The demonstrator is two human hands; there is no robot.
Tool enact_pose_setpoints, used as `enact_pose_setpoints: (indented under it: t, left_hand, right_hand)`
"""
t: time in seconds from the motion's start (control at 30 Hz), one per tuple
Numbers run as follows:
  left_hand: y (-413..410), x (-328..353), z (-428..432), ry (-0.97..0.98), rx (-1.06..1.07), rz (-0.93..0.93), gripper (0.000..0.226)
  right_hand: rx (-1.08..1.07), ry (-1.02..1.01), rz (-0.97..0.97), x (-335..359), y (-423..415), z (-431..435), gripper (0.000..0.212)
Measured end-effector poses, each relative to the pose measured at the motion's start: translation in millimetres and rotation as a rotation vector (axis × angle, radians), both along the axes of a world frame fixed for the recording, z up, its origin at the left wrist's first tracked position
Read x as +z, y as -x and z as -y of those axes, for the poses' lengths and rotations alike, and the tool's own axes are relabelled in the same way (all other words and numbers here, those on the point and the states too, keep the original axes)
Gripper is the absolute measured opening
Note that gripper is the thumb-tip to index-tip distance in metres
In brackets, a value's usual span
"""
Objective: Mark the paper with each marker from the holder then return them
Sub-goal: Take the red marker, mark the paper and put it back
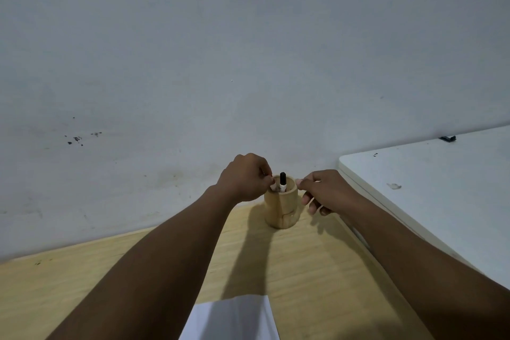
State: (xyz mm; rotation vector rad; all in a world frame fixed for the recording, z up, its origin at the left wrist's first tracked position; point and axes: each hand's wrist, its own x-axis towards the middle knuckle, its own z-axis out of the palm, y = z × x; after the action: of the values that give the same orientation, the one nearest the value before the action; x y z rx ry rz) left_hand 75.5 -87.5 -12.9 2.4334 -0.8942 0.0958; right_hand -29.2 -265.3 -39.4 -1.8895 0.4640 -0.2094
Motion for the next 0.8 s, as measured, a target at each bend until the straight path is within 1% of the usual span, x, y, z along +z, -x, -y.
enact_pose_setpoints:
  t: [0.1,0.17,0.27,0.33,0.37,0.43,0.5,0.6,0.73,0.8]
  left_hand:
    - [8,13,-10,0.136,0.025,0.016,0.008]
    - [17,26,-22,0.250,0.048,0.019,0.010]
    - [30,43,-46,0.441,0.055,-0.071,0.013]
    - [39,49,-67,0.530,0.043,-0.156,0.016]
    - [42,50,-78,0.563,0.040,-0.198,0.017]
    - [49,48,-102,0.592,0.052,-0.247,0.017]
    - [55,38,-126,0.597,0.088,-0.250,0.018]
    - [62,16,-161,0.715,0.165,-0.287,0.018]
    - [71,-15,-193,0.990,0.248,-0.459,0.019]
    - [75,-27,-201,1.084,0.268,-0.515,0.021]
  right_hand:
    - [0.034,-0.073,-0.015,10,5,-14,0.030]
    - [0.117,-0.194,-0.049,17,9,-31,0.041]
    - [0.266,-0.479,-0.087,20,12,-70,0.066]
    - [0.275,-0.690,-0.046,17,11,-101,0.077]
    - [0.244,-0.817,-0.006,15,11,-117,0.077]
    - [0.119,-1.066,0.095,10,7,-146,0.068]
    - [0.013,-1.204,0.170,7,3,-171,0.051]
    - [0.021,-1.250,0.230,6,0,-200,0.031]
    - [0.133,-1.153,0.277,3,2,-226,0.024]
    - [0.200,-1.106,0.286,-3,3,-233,0.018]
